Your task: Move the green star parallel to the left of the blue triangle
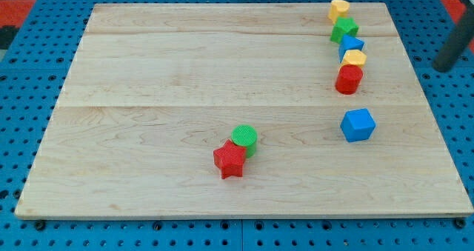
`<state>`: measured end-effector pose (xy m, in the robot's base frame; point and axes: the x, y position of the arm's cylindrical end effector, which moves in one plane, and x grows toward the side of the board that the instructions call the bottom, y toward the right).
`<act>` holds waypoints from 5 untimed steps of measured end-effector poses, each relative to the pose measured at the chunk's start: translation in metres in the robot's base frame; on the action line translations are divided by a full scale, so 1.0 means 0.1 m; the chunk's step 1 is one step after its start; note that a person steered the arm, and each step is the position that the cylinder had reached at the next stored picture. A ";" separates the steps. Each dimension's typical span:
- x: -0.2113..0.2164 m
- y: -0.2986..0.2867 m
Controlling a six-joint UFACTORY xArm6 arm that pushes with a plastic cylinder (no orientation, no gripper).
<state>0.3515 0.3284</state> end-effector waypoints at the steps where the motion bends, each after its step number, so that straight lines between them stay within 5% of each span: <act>1: -0.67 -0.23; 3: -0.72 -1.33; 5: -0.84 -1.60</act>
<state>0.2670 0.1681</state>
